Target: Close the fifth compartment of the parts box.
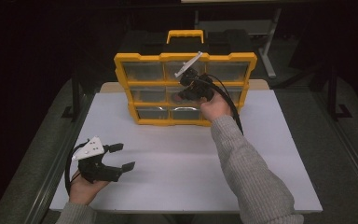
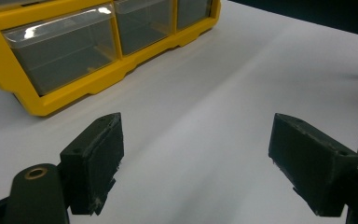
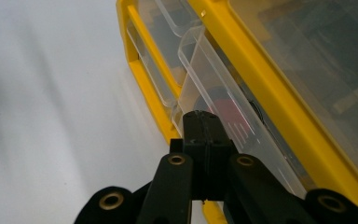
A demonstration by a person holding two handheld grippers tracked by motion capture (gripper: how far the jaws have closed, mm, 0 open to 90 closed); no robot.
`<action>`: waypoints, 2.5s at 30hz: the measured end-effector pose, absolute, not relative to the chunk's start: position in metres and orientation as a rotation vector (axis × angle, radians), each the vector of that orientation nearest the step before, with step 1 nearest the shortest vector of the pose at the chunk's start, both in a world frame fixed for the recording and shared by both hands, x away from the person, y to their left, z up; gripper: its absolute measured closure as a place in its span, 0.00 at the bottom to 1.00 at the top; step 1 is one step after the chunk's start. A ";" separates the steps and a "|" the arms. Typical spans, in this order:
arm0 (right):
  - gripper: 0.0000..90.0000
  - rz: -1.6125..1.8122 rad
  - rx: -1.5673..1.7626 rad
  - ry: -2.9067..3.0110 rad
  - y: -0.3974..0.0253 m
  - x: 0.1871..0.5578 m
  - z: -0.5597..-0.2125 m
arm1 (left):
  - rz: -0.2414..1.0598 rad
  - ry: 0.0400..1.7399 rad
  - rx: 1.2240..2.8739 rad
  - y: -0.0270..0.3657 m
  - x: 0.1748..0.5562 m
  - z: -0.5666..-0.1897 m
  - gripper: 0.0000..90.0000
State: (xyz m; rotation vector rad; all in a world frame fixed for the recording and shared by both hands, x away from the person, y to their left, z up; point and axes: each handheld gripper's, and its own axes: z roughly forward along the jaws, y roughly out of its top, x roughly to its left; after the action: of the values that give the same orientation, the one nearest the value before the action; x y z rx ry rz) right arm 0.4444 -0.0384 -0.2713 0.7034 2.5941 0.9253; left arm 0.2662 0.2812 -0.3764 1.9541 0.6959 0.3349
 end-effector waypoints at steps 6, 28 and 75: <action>0.99 0.924 0.697 2.584 -0.039 0.446 -0.272 | 0.334 0.696 1.953 0.281 0.266 -0.376 0.20; 0.99 0.910 0.692 2.551 -0.040 0.450 -0.273 | 0.336 0.692 1.959 0.282 0.267 -0.377 0.20; 0.43 1.301 0.805 2.601 -0.092 0.420 -0.307 | 0.326 0.723 1.997 0.277 0.270 -0.384 0.20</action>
State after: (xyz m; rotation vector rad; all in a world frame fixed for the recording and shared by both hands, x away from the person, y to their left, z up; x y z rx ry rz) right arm 0.4197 -0.0921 -0.3071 0.8053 2.6005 1.3012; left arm 0.2702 0.2767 -0.3837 1.9965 0.7231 0.3257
